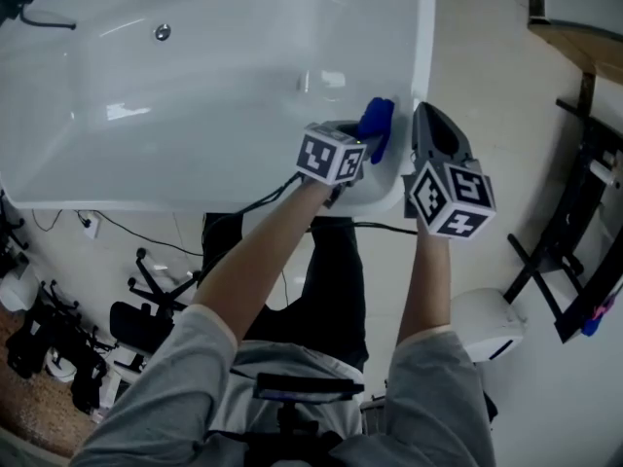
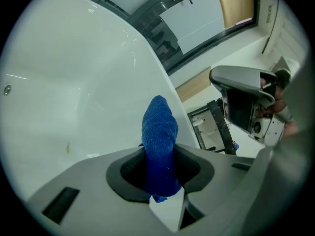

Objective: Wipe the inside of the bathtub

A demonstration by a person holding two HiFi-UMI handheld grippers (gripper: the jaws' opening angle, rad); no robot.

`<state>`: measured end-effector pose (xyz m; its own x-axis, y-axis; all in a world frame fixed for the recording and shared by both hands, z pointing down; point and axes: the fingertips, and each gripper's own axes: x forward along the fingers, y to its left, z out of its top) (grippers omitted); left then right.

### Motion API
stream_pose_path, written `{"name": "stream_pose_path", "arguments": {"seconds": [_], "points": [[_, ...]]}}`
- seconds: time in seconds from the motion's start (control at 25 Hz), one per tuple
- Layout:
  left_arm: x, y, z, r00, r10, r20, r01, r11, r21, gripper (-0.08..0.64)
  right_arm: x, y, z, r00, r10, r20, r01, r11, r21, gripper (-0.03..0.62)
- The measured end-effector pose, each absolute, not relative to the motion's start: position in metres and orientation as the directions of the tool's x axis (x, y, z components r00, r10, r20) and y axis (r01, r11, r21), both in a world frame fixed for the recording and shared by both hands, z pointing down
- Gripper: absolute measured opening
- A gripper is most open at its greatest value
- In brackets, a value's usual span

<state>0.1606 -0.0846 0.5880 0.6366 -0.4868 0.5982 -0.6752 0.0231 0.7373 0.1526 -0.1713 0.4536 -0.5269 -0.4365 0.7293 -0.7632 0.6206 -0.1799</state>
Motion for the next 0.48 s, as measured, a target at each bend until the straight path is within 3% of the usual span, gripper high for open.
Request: {"name": "stream_pose_path", "arguments": {"seconds": [0.48], "points": [[0.180,-0.097,0.603,0.720,-0.433,0.542,-0.614,-0.032,0.789,0.129,0.127,-0.202,0.448,-0.588,-0.426,0.688,-0.718,0.666,-0.202,0.009]]}}
